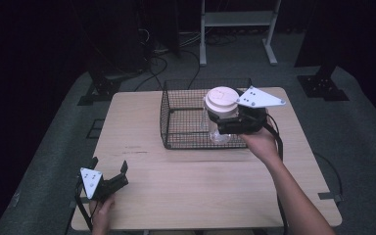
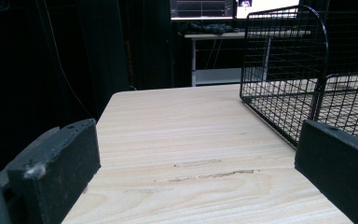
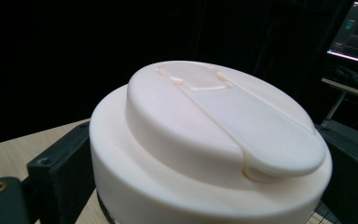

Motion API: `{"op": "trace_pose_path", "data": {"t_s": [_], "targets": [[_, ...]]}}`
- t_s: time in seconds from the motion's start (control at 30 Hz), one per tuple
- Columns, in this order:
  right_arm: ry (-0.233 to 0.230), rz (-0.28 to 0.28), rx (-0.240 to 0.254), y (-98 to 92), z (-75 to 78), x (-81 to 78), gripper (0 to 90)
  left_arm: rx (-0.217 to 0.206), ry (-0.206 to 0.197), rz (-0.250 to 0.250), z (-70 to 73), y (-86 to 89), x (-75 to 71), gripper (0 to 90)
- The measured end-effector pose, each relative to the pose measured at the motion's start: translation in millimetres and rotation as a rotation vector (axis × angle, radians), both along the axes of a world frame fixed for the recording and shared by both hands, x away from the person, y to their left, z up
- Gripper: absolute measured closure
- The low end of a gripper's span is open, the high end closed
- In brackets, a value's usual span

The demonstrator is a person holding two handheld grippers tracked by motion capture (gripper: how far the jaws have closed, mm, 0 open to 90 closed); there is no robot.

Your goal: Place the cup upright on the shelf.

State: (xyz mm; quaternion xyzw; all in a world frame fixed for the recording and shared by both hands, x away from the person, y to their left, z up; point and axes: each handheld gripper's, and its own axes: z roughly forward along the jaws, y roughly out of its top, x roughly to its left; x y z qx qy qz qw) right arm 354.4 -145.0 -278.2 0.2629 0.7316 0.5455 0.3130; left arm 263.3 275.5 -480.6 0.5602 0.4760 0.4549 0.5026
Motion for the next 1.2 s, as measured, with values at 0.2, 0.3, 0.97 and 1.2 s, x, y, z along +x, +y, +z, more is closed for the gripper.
{"op": "trace_pose_path", "data": {"t_s": [0.2, 0.3, 0.97, 1.2], "targets": [[0.0, -0.019, -0.001, 5.6, 9.1, 16.5, 4.3, -0.002, 0.0, -0.001, 0.0, 0.0, -0.1, 0.0], [0.005, -0.025, -0.002, 8.6, 11.3, 25.3, 4.3, -0.004, -0.001, 0.0, 0.0, 0.2, 0.1, 0.0], [0.012, -0.089, -0.034, 28.0, 2.2, 73.0, 4.3, -0.005, -0.002, -0.003, -0.1, 0.6, -0.3, 0.0], [0.02, -0.102, -0.021, 30.2, -8.4, 89.5, 4.3, -0.006, -0.003, -0.003, -0.1, 0.6, -0.2, 0.0]]}}
